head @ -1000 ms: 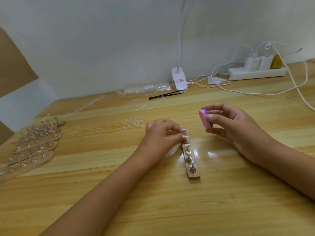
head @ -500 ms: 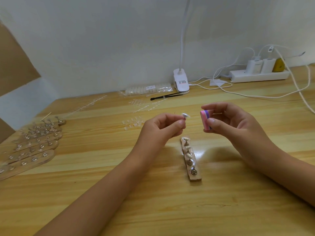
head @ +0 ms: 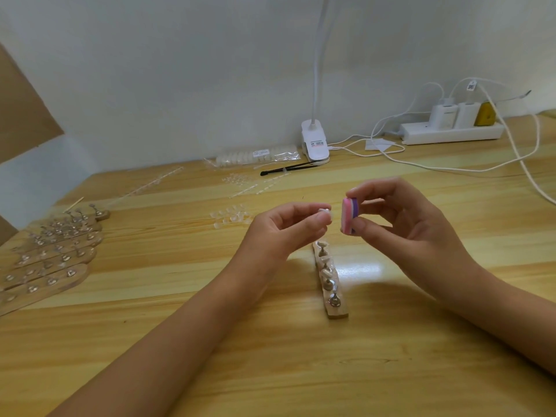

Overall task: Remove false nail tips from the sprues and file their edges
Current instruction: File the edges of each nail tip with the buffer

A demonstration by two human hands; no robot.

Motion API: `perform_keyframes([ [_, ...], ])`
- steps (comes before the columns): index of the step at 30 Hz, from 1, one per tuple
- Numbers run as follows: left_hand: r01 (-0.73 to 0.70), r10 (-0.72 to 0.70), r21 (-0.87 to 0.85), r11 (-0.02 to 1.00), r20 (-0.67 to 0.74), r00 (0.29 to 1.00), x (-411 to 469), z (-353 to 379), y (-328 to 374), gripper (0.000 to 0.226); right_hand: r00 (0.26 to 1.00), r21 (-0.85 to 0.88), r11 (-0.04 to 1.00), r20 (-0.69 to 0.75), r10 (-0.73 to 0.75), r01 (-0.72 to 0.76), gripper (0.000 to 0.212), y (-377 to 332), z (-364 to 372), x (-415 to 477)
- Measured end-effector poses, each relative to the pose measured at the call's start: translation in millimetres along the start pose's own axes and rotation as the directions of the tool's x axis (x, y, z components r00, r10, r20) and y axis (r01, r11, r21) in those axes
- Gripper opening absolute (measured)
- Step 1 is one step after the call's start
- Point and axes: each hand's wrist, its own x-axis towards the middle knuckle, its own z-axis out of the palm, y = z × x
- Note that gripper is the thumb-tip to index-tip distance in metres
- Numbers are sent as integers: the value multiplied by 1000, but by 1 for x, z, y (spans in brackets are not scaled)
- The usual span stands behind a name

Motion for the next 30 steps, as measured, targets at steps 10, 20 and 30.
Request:
perform_keyframes([
  [10, 29, -28, -52, 998, 24, 999, 0, 4, -3, 29, 992, 83, 988, -7, 128, -127, 31, -3, 1, 0],
  [20, -14, 14, -10, 1000, 42, 999, -2, 3, -1, 31, 975, 140, 965, 31, 222, -224, 31, -10, 1, 0],
  [30, -48, 46, 86, 995, 25, 999, -3, 3, -1, 33, 969, 102, 963, 22, 248, -249, 30, -9, 2, 0],
])
